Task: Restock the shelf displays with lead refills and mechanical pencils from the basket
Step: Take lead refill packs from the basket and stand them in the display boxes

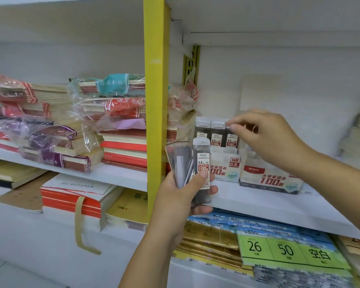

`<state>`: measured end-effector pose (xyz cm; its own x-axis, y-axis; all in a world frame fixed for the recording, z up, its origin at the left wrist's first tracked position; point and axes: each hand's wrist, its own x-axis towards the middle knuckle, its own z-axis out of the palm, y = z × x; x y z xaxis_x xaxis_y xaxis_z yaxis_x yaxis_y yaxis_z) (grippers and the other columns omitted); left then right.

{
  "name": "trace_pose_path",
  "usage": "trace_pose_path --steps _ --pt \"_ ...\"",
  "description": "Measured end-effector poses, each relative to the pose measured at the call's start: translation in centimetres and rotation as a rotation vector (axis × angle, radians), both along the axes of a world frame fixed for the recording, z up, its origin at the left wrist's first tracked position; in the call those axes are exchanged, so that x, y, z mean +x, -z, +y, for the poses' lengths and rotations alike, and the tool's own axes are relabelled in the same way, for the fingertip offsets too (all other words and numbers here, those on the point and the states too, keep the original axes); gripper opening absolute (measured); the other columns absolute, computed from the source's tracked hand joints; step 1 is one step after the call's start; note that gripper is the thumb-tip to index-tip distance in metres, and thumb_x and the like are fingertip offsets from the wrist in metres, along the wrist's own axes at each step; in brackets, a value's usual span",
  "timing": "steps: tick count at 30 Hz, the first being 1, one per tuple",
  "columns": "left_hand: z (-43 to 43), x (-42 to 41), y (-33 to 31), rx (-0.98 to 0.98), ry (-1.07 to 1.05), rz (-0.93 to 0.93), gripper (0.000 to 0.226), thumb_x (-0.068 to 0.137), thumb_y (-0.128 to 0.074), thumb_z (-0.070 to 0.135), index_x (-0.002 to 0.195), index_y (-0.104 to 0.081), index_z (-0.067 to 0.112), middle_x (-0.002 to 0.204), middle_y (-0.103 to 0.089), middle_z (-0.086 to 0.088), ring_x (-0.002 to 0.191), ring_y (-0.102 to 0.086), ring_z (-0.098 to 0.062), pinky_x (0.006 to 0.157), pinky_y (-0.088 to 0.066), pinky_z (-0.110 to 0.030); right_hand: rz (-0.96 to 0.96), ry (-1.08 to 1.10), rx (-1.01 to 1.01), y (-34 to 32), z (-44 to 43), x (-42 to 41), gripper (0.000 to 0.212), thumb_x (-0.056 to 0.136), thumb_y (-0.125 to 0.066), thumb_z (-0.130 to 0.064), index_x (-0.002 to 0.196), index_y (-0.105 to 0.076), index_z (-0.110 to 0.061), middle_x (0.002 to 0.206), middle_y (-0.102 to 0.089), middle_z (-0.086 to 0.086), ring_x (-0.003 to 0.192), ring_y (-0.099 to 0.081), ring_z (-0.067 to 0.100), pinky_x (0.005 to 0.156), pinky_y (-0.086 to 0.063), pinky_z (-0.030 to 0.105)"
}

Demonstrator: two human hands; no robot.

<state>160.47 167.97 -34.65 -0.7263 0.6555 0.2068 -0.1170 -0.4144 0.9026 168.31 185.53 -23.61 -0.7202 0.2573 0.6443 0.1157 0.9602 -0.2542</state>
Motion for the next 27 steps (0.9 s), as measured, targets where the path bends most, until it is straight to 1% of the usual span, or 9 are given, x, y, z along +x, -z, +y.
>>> trace_pose_path --steps 2,4,8,13,15,18,21,23,27 --pt "-0.1 0.2 -0.1 0.003 0.017 0.015 0.057 0.065 -0.079 0.052 0.117 -0.063 0.034 0.104 -0.079 0.001 0.091 -0.077 -0.020 0.050 -0.055 -0.021 -0.060 -0.179 -0.271 0.9 -2.2 0.9 0.019 0.081 -0.059 -0.048 0.099 -0.064 -0.043 0.083 -0.067 -0.017 0.078 -0.062 -0.003 0.065 -0.047 0.009" --pt "0.0 0.5 -0.2 0.005 0.028 0.015 0.062 0.064 -0.081 0.051 0.120 -0.061 0.031 0.105 -0.078 0.000 0.091 -0.077 -0.022 0.048 -0.054 -0.020 -0.100 -0.286 -0.460 1.6 -3.3 1.0 0.026 0.078 -0.070 -0.041 0.103 -0.063 -0.041 0.085 -0.069 -0.011 0.071 -0.065 0.005 0.061 -0.050 0.015" --pt "0.2 0.9 -0.1 0.016 0.011 0.022 0.054 0.069 -0.079 0.049 0.118 -0.062 0.032 0.104 -0.078 0.000 0.092 -0.077 -0.022 0.049 -0.055 -0.020 -0.023 -0.341 -0.572 2.3 -4.0 0.6 0.026 0.080 -0.077 -0.018 0.099 -0.068 -0.033 0.085 -0.070 -0.005 0.066 -0.067 0.011 0.055 -0.048 0.018" --pt "0.3 0.6 -0.1 0.011 -0.079 -0.007 0.040 0.079 -0.069 0.051 0.113 -0.064 0.030 0.100 -0.079 0.003 0.086 -0.076 -0.013 0.048 -0.054 -0.020 0.189 -0.259 -0.699 0.1 -1.6 1.2 0.014 0.089 -0.068 -0.017 0.100 -0.062 -0.023 0.087 -0.075 -0.003 0.067 -0.070 0.015 0.065 -0.054 0.033" --pt "0.2 0.2 -0.1 -0.013 -0.126 -0.009 0.030 0.088 -0.066 0.046 0.113 -0.063 0.030 0.096 -0.079 0.002 0.077 -0.075 -0.011 0.045 -0.051 -0.020 0.266 -0.212 -0.574 -1.3 -0.6 1.1 0.016 0.089 -0.067 -0.015 0.095 -0.057 -0.026 0.086 -0.075 -0.006 0.070 -0.071 0.012 0.065 -0.055 0.030" --pt "0.1 -0.4 0.0 -0.026 -0.163 0.004 0.019 0.093 -0.065 0.042 0.109 -0.064 0.034 0.095 -0.079 0.005 0.074 -0.075 -0.011 0.045 -0.049 -0.019 0.218 -0.148 -0.231 -1.7 -0.3 0.2 0.024 0.086 -0.071 -0.019 0.087 -0.053 -0.036 0.083 -0.071 -0.014 0.076 -0.068 0.001 0.066 -0.055 0.021" --pt "0.1 -0.6 -0.1 -0.019 -0.172 0.005 0.014 0.092 -0.065 0.043 0.106 -0.065 0.038 0.095 -0.079 0.006 0.074 -0.075 -0.011 0.045 -0.049 -0.019 0.113 -0.091 0.001 -1.3 -0.3 -0.9 0.021 0.086 -0.070 -0.023 0.090 -0.052 -0.035 0.087 -0.068 -0.015 0.081 -0.065 0.001 0.075 -0.056 0.029" --pt "0.2 -0.7 -0.1 -0.014 -0.171 0.006 0.014 0.092 -0.065 0.043 0.105 -0.065 0.038 0.094 -0.079 0.005 0.072 -0.075 -0.010 0.044 -0.049 -0.019 0.064 -0.084 0.077 -1.0 -0.1 -1.5 0.018 0.088 -0.068 -0.024 0.096 -0.053 -0.029 0.089 -0.066 -0.013 0.083 -0.062 0.002 0.074 -0.055 0.032" --pt "0.2 -0.9 0.2 -0.014 -0.173 0.006 0.013 0.091 -0.066 0.043 0.104 -0.065 0.040 0.093 -0.079 0.006 0.072 -0.074 -0.010 0.044 -0.050 -0.020 0.032 -0.069 0.112 -0.9 0.4 -2.3 0.019 0.088 -0.067 -0.026 0.094 -0.050 -0.031 0.085 -0.062 -0.015 0.079 -0.058 -0.001 0.064 -0.044 0.020"
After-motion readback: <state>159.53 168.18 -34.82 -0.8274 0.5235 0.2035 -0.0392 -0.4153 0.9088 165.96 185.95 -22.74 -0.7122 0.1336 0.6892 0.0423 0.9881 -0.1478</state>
